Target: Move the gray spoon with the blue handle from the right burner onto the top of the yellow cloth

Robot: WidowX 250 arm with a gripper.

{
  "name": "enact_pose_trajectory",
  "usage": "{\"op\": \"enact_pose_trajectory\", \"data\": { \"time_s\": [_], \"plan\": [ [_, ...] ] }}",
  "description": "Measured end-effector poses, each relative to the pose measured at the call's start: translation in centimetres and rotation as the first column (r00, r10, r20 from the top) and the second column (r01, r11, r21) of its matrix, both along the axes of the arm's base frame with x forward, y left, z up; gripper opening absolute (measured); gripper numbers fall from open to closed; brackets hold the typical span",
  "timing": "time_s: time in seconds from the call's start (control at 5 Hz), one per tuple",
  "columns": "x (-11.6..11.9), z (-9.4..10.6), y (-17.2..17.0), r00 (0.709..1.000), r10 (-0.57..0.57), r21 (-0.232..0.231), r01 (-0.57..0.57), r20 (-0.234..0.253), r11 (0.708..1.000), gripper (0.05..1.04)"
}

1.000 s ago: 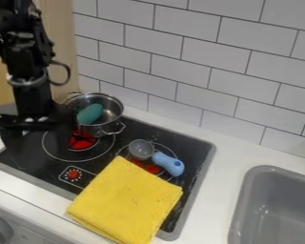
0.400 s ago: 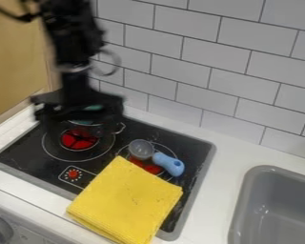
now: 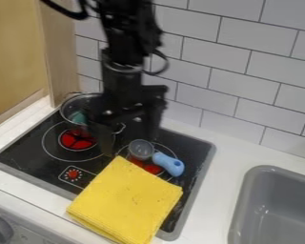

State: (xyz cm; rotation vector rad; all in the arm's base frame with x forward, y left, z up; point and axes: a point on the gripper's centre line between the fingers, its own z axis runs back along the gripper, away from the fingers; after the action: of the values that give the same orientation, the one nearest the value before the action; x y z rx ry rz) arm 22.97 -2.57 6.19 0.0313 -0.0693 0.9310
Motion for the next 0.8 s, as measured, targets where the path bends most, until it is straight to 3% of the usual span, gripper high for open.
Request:
{"op": "enact_pose_trajectory", "data": {
  "time_s": [0.4,0.6,0.8],
  "plan": [
    [0.9,0.4,-2.4,0.973,0.208,-0.012,-0.208,0.095,0.978,0.999],
    [1.3,0.0,-3.1,0.966,0.230,-0.085,-0.221,0.117,0.971,0.999],
    [1.6,-1.4,-2.9,0.966,0.238,-0.065,-0.233,0.097,0.970,0.999]
  ]
}}
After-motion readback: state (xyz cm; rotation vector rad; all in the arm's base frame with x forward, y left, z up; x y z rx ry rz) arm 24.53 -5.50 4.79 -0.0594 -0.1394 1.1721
